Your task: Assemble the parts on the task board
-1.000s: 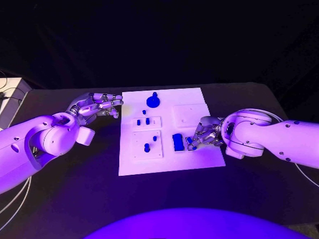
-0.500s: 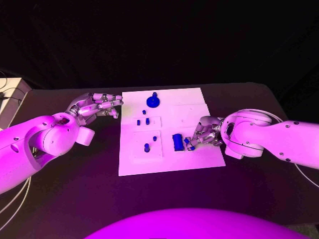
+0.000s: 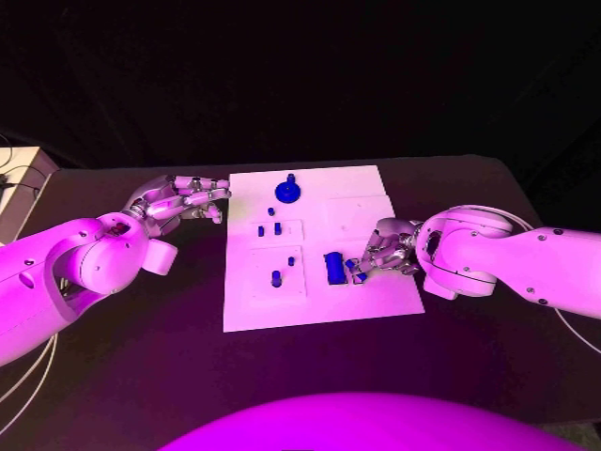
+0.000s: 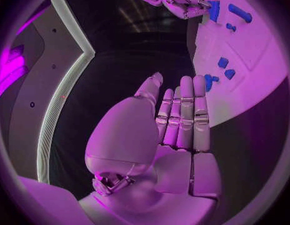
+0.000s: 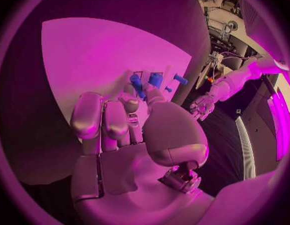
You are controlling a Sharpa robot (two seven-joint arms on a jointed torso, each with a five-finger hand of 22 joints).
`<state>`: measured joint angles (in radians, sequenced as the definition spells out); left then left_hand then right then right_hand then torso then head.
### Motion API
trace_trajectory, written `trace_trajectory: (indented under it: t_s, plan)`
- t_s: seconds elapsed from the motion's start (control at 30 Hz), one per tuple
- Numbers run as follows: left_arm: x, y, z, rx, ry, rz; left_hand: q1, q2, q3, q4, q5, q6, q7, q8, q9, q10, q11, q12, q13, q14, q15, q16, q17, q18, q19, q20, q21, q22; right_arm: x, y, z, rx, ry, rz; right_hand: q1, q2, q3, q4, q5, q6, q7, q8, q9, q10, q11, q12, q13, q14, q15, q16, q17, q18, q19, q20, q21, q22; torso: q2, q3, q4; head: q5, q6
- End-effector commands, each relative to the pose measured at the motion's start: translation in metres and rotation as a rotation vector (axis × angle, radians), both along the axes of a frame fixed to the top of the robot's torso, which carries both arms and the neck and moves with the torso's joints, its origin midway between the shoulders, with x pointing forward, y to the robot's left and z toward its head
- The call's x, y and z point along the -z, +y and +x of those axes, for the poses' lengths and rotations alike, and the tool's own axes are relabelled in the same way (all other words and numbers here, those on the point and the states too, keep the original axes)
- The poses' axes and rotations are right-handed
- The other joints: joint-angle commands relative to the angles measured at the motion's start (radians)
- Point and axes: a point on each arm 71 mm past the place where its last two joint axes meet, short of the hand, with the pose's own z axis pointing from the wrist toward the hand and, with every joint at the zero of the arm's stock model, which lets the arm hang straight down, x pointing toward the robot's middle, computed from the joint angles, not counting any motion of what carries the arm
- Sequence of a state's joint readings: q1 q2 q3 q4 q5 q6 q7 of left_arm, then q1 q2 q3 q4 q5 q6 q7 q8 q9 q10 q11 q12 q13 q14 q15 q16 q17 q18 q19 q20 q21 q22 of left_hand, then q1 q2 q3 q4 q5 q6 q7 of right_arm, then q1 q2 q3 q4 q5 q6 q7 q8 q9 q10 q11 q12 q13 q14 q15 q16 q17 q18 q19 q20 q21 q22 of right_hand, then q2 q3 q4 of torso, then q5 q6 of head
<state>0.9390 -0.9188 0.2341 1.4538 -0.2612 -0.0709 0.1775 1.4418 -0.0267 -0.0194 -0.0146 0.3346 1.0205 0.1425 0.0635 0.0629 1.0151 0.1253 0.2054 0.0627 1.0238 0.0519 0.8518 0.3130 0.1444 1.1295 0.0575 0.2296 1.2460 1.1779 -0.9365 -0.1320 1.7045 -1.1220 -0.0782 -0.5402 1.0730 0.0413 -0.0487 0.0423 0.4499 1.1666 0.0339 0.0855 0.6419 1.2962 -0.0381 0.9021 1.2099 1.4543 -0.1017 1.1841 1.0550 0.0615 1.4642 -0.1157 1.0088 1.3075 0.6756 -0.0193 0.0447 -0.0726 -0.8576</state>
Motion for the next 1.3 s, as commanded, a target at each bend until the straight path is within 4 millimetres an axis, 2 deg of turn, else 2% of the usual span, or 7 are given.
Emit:
trace_trajectory:
  t_s: [0.03,0.13,0.27,0.43,1.3]
  plan:
    - [-0.0009,-0.0019,-0.0007,0.019,-0.006,-0.006,-0.001,0.009,-0.006,-0.001,0.002,0.002,-0.001,0.003,0.000,-0.003,0.000,0.003,0.000,-0.005,0.003,0.003,-0.001,-0.001,0.004,0.000,-0.003,-0.002,-0.0002,0.0006,-0.0003,-0.009,-0.008,0.000,0.007,0.017,0.019,-0.011,0.006,0.007,0.000,0.000,-0.002,0.001,-0.003,0.005,0.002,-0.001,0.003,-0.001,-0.001,0.006,0.049,0.005,-0.001,0.138,0.000,0.0001,-0.0001,-0.001,0.000]
    - [-0.0009,-0.0019,-0.0007,0.019,-0.007,-0.006,-0.001,0.009,-0.006,-0.001,0.002,0.002,-0.001,0.003,0.000,-0.003,0.000,0.003,0.000,-0.005,0.003,0.003,-0.001,-0.001,0.004,0.000,-0.003,-0.002,-0.0002,0.0003,-0.0002,-0.011,-0.011,-0.009,0.017,0.030,0.061,-0.033,-0.014,0.007,-0.002,0.001,-0.003,0.002,-0.005,0.002,0.001,-0.001,0.001,-0.002,-0.001,0.004,0.049,0.003,-0.001,0.138,0.000,-0.0002,0.0000,-0.001,0.000]
    - [-0.0009,-0.0019,-0.0007,0.018,-0.007,-0.006,-0.001,0.009,-0.006,-0.001,0.002,0.002,-0.001,0.003,0.000,-0.003,0.000,0.003,0.000,-0.005,0.003,0.003,-0.001,-0.001,0.004,0.000,-0.003,-0.002,-0.0003,0.0001,0.0000,-0.019,-0.017,-0.025,0.006,0.016,0.121,-0.058,-0.005,0.008,-0.004,0.005,0.000,0.003,-0.006,0.001,0.003,-0.001,0.000,-0.002,-0.001,0.003,0.049,0.002,0.002,0.139,0.000,0.0000,0.0000,-0.002,0.000]
    - [-0.0010,-0.0019,-0.0007,0.018,-0.007,-0.007,-0.001,0.009,-0.006,-0.001,0.002,0.002,-0.001,0.003,0.000,-0.003,0.000,0.003,0.000,-0.005,0.003,0.003,-0.001,-0.001,0.004,0.000,-0.003,-0.002,-0.0007,-0.0001,-0.0001,-0.029,-0.027,-0.042,-0.010,0.008,0.159,-0.078,0.006,0.008,-0.006,0.011,0.006,0.004,-0.008,-0.002,0.003,-0.001,-0.001,-0.002,-0.001,0.003,0.049,0.001,0.002,0.139,0.000,-0.0004,0.0001,-0.003,0.001]
    - [-0.0009,-0.0019,-0.0007,0.018,-0.007,-0.006,-0.001,0.009,-0.006,-0.001,0.002,0.002,-0.001,0.003,0.000,-0.003,0.000,0.003,0.000,-0.005,0.003,0.003,-0.001,-0.001,0.004,0.000,-0.003,-0.002,-0.0007,0.0089,-0.0086,-0.061,-0.004,-0.006,-0.021,0.004,0.172,-0.086,0.011,0.009,-0.007,0.014,0.008,0.006,-0.009,-0.005,0.003,-0.001,-0.001,-0.004,-0.003,0.003,0.049,0.000,-0.002,0.138,0.000,-0.0005,0.0005,-0.002,-0.001]
